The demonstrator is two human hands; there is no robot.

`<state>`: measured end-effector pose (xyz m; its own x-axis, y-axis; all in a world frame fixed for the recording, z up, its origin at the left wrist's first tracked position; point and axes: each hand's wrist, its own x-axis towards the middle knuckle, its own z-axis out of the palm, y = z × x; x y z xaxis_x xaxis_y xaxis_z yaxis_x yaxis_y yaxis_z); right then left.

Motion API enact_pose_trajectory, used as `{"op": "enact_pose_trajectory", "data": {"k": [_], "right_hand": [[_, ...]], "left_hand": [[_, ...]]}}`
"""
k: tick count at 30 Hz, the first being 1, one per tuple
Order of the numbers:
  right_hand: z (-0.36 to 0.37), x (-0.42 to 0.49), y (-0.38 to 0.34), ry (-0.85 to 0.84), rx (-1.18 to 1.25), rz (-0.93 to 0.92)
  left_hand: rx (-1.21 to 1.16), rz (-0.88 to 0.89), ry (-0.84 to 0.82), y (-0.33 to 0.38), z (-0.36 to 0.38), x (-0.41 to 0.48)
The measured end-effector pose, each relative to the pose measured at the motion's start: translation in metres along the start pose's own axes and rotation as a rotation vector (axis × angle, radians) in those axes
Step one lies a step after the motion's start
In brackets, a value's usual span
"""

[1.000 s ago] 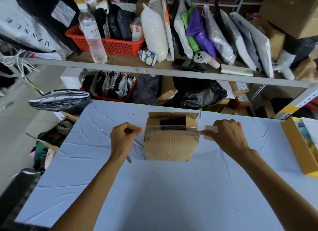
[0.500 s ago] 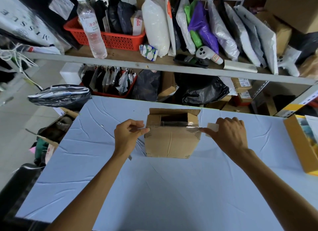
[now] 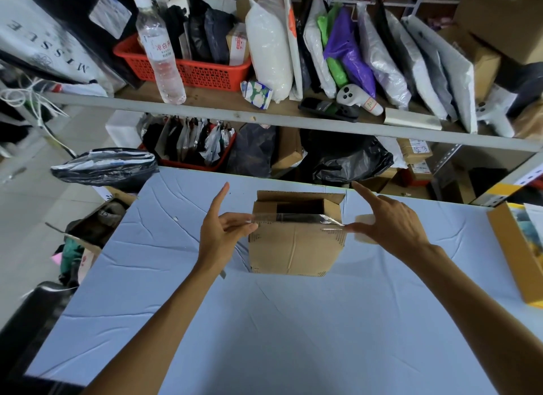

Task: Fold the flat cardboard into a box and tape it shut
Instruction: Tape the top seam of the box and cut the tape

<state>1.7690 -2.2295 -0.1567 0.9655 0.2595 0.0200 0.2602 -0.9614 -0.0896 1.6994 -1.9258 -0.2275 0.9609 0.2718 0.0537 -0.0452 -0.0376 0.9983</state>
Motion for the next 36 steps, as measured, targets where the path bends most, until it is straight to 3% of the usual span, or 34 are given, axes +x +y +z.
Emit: {"op": "enact_pose_trajectory", "data": {"k": [9,22,36], "right_hand": [[-0.005,0.016,0.011,-0.149,0.199,-0.039],[-0.005,0.023,0.013,-0.207,0.312,-0.039],[0.004,0.022,0.014,-0.226,0.197,-0.145]], "left_hand": [[0.064,-0.097,-0.115,0.009,-0.006,0.009],[0.099,-0.162,-0.159,0.011,-0.008,0.019],[0.288,-0.219,-0.252,0.011,-0.004,0.028]]}}
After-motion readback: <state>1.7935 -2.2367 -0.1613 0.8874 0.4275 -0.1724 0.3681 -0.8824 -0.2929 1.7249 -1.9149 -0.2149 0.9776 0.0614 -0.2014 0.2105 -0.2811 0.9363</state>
